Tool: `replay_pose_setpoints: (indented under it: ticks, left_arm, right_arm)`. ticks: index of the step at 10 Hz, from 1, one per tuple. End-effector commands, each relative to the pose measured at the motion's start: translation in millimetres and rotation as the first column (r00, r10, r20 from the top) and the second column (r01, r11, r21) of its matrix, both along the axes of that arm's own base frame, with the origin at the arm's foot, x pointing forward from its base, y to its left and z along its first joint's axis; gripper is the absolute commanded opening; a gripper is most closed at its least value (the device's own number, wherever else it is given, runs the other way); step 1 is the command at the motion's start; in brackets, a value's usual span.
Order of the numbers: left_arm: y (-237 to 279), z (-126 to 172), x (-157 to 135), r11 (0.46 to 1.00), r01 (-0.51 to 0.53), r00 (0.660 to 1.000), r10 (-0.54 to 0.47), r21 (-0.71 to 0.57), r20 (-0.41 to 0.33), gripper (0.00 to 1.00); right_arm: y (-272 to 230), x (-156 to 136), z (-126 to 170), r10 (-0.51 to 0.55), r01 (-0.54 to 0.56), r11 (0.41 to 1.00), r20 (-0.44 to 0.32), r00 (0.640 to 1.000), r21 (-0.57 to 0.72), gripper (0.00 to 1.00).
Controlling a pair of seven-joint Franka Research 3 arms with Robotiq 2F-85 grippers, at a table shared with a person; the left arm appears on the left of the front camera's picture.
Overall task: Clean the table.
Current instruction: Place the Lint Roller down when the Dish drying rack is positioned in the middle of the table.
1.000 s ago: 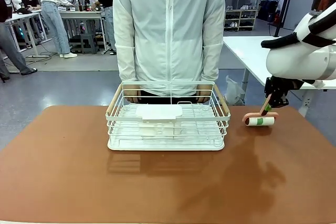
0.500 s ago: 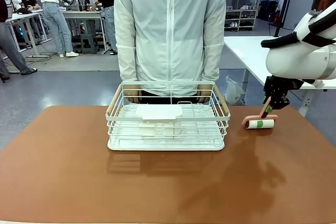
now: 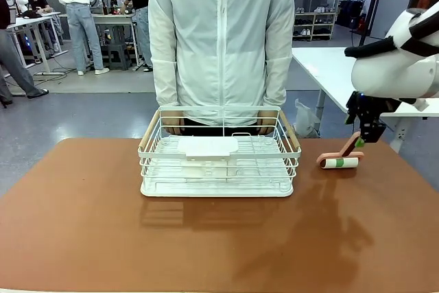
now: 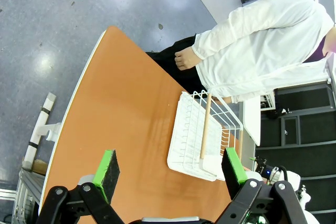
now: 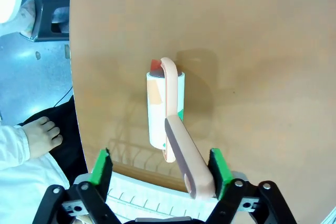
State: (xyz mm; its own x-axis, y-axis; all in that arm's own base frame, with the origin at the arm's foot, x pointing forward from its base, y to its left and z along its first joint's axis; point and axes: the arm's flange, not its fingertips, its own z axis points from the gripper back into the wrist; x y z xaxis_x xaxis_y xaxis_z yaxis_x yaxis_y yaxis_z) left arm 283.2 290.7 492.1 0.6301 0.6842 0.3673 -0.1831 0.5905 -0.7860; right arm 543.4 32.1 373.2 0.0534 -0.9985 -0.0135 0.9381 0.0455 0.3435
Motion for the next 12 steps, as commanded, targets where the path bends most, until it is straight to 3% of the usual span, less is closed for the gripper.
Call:
replay_pose_setpoints:
  ticks: [1,4,12]
  left_arm:
    - [4,-1,0,1.000,0.015,0.999,-0.015,-0.004,0.033,1.00]
    - [4,-1,0,1.000,0.015,0.999,-0.015,-0.004,0.033,1.00]
    - [4,-1,0,1.000,0.015,0.999,-0.015,-0.004,0.033,1.00]
  right_arm:
    - [12,-24,24,-0.028,0.025,0.999,-0.056,0.998,-0.044,1.00]
    - [6,-40,44,-0.013,0.009,0.999,-0.118,0.993,-0.034,1.00]
    - [4,-39,47,0.011,-0.016,0.999,-0.119,0.993,-0.034,1.00]
